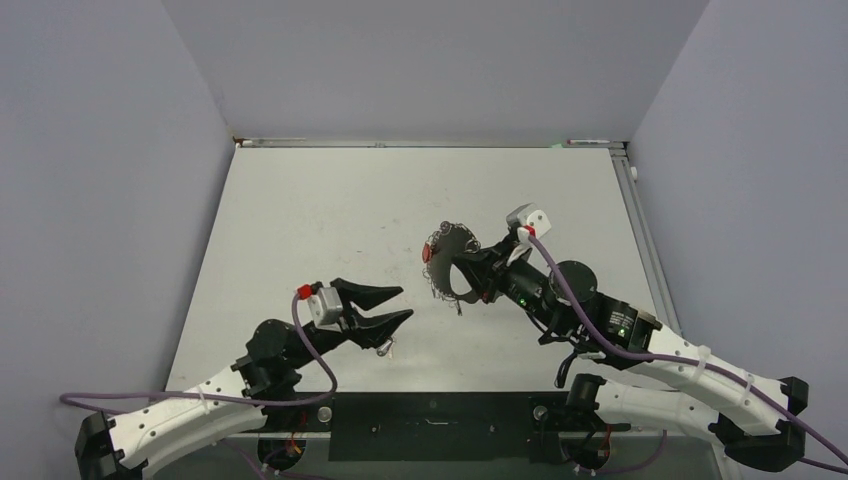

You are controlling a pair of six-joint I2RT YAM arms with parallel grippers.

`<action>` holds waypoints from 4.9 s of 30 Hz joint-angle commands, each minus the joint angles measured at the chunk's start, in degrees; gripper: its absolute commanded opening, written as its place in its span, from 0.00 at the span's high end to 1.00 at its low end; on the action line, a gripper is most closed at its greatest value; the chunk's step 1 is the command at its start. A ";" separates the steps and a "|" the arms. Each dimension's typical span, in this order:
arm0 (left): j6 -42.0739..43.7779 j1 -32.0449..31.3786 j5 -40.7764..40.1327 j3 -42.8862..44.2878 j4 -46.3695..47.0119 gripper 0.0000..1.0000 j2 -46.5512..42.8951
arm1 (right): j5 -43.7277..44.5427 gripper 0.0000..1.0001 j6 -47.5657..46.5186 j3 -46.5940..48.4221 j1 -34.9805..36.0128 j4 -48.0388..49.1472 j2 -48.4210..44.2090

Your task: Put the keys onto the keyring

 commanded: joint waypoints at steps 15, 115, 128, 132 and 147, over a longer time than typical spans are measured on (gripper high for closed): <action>24.73 -9.23 -1.96 -7.92 33.12 0.61 18.06 | 2.17 0.95 4.16 7.35 -0.01 -2.35 -0.73; 35.83 -10.59 -7.30 -2.23 38.98 0.76 32.01 | -0.07 0.95 5.24 5.88 1.57 -0.54 0.90; 35.02 -10.59 -6.61 -2.06 38.76 0.67 32.08 | 0.47 0.95 5.08 5.48 1.56 -0.50 1.10; 34.93 -10.59 -6.40 -2.12 38.76 0.66 32.17 | 0.43 0.95 5.13 5.46 1.57 -0.35 1.18; 35.02 -10.59 -6.19 -2.35 38.12 0.65 31.82 | 0.21 0.95 4.85 6.19 1.66 -0.86 1.08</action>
